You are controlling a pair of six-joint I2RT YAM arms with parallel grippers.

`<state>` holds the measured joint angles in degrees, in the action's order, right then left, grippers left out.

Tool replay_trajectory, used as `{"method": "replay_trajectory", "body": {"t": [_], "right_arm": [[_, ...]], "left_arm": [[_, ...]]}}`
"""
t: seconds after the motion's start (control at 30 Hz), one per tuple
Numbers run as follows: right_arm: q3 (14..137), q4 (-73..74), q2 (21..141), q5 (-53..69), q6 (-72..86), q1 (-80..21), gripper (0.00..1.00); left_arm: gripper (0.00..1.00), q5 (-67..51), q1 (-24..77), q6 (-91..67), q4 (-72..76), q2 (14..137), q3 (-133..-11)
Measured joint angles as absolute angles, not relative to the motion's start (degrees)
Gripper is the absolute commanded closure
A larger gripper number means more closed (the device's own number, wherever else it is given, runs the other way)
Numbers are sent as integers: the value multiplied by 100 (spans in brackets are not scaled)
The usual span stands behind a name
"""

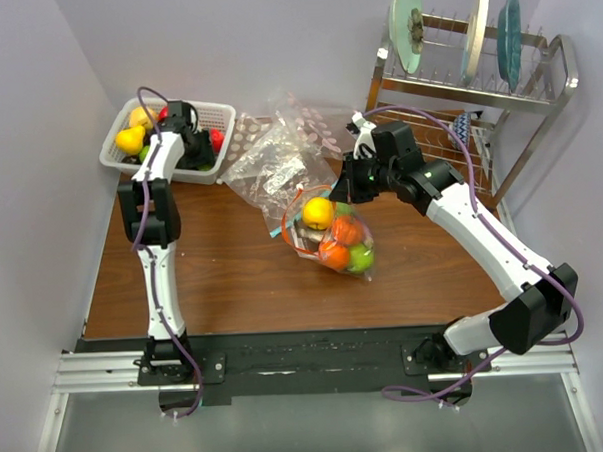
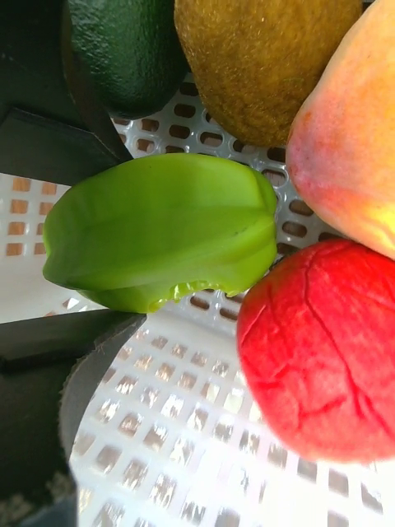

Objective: Place the food in the zip-top bag and seal the zipper
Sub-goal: Pick up the fake fruit from the bin, then place the fake fruit in the zipper food storage bag.

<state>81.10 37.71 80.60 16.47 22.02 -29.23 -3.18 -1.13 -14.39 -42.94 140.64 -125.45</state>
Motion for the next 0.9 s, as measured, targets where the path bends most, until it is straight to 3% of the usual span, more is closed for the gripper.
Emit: {"method": "replay_trajectory", "body": {"t": [0.63, 0.9], "right_arm": [[8110, 3769, 8060, 1647, 2202, -2923, 100], [8110, 3769, 8062, 1647, 2204, -2923, 100]], "left_arm": [[63, -1085, -113, -1616, -4289, 12446, -12527], [63, -1695, -14, -1804, -4296, 11441, -11810]]}}
